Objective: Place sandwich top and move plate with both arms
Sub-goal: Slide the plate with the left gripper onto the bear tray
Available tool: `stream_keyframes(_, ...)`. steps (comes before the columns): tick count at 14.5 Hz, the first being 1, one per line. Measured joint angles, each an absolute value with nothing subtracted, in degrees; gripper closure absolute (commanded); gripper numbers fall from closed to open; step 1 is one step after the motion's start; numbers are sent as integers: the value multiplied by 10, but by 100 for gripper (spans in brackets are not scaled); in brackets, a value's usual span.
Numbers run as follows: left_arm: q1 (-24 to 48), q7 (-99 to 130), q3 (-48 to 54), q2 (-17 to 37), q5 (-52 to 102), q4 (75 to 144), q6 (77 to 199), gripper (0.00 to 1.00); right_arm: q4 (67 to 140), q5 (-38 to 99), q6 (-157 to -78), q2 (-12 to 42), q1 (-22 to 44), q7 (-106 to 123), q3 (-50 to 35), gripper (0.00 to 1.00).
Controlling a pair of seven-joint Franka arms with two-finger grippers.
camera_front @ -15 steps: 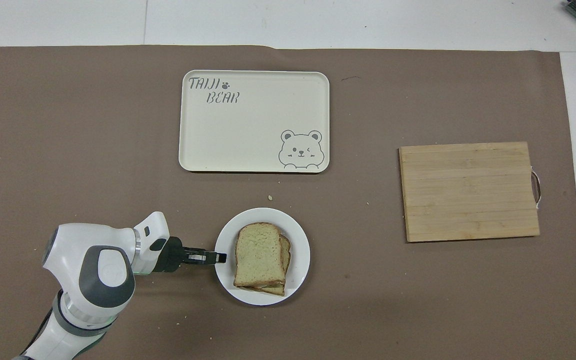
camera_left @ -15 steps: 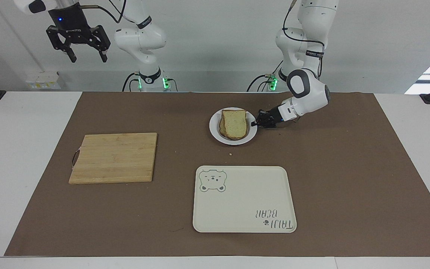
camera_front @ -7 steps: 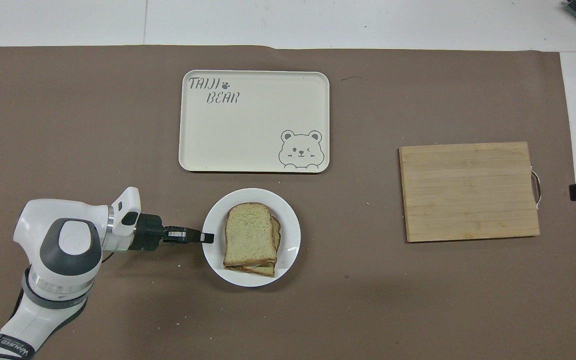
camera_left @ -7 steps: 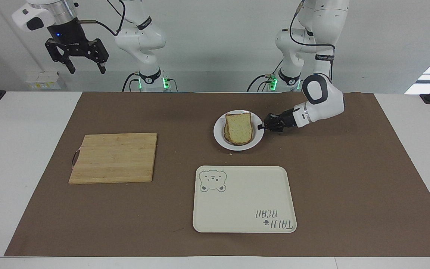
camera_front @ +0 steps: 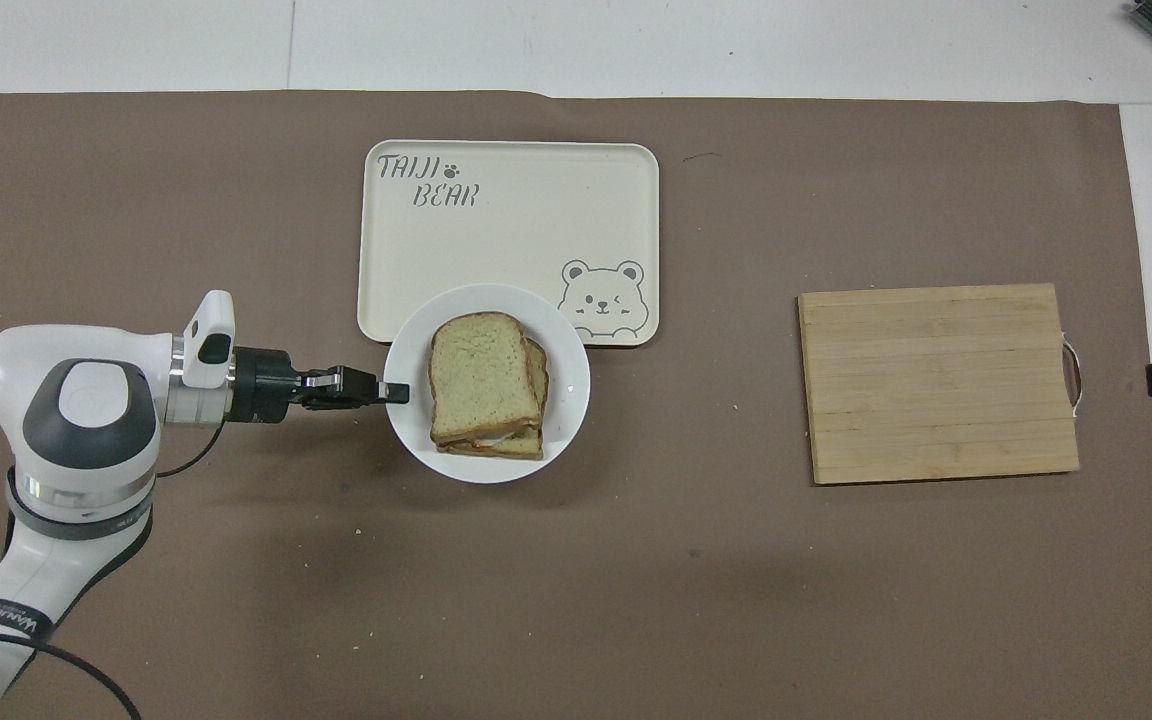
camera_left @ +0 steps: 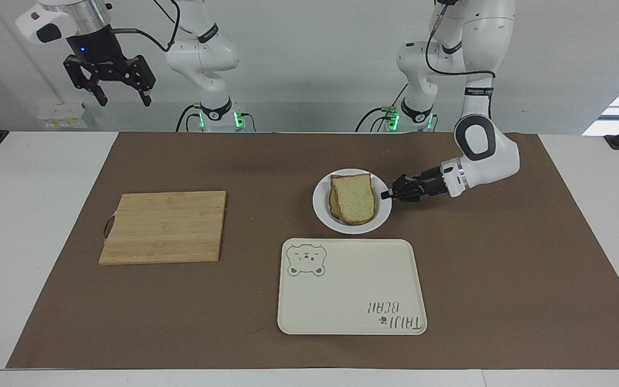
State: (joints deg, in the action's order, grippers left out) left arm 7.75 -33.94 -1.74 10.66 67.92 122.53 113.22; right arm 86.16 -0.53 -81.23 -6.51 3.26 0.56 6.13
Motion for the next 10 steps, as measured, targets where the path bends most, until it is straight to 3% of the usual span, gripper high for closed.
stream_keyframes(6, 71, -287, -12, 249, 679, 1037, 1131, 100, 862, -5, -813, -65, 34, 12, 58, 0)
stream_keyframes(10, 71, -286, -11, 314, 666, 970, 1133, 100, 865, -5, -813, -65, 34, 36, 58, 0)
